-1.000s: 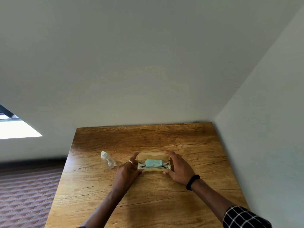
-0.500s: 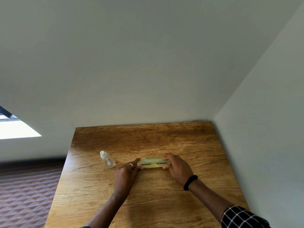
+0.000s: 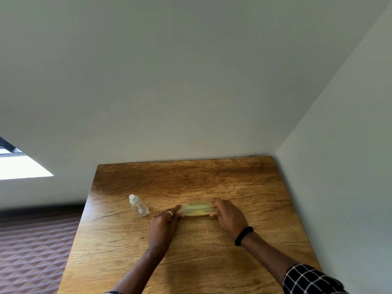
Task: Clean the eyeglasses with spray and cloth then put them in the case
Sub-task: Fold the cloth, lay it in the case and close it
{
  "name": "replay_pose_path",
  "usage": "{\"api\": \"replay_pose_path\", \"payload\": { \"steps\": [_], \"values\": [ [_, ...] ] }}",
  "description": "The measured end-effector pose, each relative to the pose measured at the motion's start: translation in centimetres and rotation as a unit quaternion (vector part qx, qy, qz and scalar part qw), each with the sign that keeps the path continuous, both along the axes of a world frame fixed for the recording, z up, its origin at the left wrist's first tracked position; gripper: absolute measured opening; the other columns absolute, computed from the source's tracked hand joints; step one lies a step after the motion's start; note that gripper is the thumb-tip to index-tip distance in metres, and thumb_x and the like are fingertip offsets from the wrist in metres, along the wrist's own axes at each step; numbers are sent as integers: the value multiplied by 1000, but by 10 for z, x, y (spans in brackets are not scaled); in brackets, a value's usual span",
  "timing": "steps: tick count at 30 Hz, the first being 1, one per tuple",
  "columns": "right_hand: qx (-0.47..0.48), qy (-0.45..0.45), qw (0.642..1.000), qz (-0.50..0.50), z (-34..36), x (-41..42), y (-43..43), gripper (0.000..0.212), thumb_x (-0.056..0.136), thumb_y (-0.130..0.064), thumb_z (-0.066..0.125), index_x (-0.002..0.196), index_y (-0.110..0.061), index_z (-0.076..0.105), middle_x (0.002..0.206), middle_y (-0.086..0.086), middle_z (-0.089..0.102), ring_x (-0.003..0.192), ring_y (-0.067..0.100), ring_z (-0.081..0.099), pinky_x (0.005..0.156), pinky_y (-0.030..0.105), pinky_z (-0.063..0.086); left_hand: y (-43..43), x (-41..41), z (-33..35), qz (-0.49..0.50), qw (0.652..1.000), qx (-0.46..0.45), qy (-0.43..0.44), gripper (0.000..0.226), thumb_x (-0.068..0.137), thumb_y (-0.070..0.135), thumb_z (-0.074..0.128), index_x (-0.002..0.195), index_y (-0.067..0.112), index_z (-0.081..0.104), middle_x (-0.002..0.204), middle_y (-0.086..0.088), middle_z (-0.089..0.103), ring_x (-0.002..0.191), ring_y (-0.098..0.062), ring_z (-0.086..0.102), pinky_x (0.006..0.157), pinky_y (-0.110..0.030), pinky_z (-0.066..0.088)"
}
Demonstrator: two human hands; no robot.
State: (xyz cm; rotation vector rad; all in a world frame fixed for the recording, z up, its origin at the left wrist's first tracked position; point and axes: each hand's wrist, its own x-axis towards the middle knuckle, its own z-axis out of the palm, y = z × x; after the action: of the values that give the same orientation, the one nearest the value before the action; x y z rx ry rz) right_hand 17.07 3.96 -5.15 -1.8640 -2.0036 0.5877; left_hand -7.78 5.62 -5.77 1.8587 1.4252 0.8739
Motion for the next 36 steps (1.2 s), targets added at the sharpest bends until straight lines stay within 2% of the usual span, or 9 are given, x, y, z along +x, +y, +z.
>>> {"api": "replay_pose_path", "payload": {
  "steps": [4, 9, 18, 23, 26, 30, 33, 35, 36],
  "values": [
    [3, -4, 1000, 0, -2, 0, 0, 21, 97, -25, 55, 116, -16, 55, 125, 4, 64, 108, 20, 60, 81, 33, 53, 1, 0, 0, 0, 1000, 1, -11, 38, 88, 32, 69, 123, 18, 66, 115, -1, 73, 95, 0, 70, 80, -20, 58],
    [3, -5, 1000, -4, -1, -1, 0, 21, 98, -24, 55, 117, -14, 56, 130, 3, 62, 111, 20, 58, 83, 33, 53, 1, 1, -1, -1, 1000, -2, -11, 37, 87, 28, 72, 122, 18, 67, 114, -1, 73, 93, 2, 69, 80, -12, 55],
    [-13, 15, 999, -29, -5, -3, -6, 33, 92, -25, 65, 123, -19, 54, 132, -3, 59, 119, 16, 55, 92, 23, 49, -5, 0, -3, -4, 1000, 16, 7, 38, 87, 36, 68, 121, 18, 68, 119, 0, 72, 98, -2, 68, 81, -23, 59],
    [-2, 20, 998, -64, -10, -11, -18, 35, 79, -23, 78, 103, -22, 53, 131, -10, 59, 109, 13, 59, 79, 23, 52, -16, -1, -15, -6, 1000, -7, 25, 35, 86, 20, 74, 120, 15, 69, 137, -3, 61, 111, -8, 64, 91, -26, 58],
    [1, 25, 997, -80, -11, -17, -21, 45, 75, -18, 81, 109, -25, 53, 127, -10, 59, 106, 13, 58, 77, 18, 49, -17, 1, -16, 7, 999, -7, 35, 36, 86, 18, 75, 122, 16, 68, 138, -1, 60, 111, -11, 66, 90, -28, 59],
    [4, 23, 996, -83, -9, -19, -20, 58, 72, -12, 82, 117, -29, 50, 126, -10, 58, 108, 13, 59, 79, 23, 55, -20, 3, -16, 5, 999, 1, 45, 41, 86, 15, 75, 125, 16, 65, 135, 1, 60, 112, -11, 63, 90, -27, 57],
    [-1, 21, 997, -75, -10, -18, -18, 58, 72, -9, 81, 118, -29, 51, 131, -11, 55, 112, 13, 59, 81, 23, 56, -30, -2, -18, 108, 993, -42, 16, 37, 83, 23, 78, 115, 15, 60, 114, 1, 59, 98, -15, 59, 77, -26, 51],
    [0, 27, 997, -67, -9, -16, -16, 58, 73, -6, 80, 118, -28, 52, 134, -10, 54, 114, 14, 59, 82, 23, 56, -34, -10, -13, 253, 961, -94, -56, 44, 78, 26, 81, 111, 14, 55, 95, -5, 57, 87, -28, 59, 70, -33, 47],
    [1, 30, 997, -66, -9, -16, -14, 57, 73, -4, 79, 118, -27, 53, 135, -9, 53, 115, 14, 58, 83, 23, 56, -32, -16, -9, 314, 939, -110, -87, 49, 77, 28, 81, 113, 12, 52, 95, -9, 56, 87, -33, 59, 71, -37, 48]
  ]
}}
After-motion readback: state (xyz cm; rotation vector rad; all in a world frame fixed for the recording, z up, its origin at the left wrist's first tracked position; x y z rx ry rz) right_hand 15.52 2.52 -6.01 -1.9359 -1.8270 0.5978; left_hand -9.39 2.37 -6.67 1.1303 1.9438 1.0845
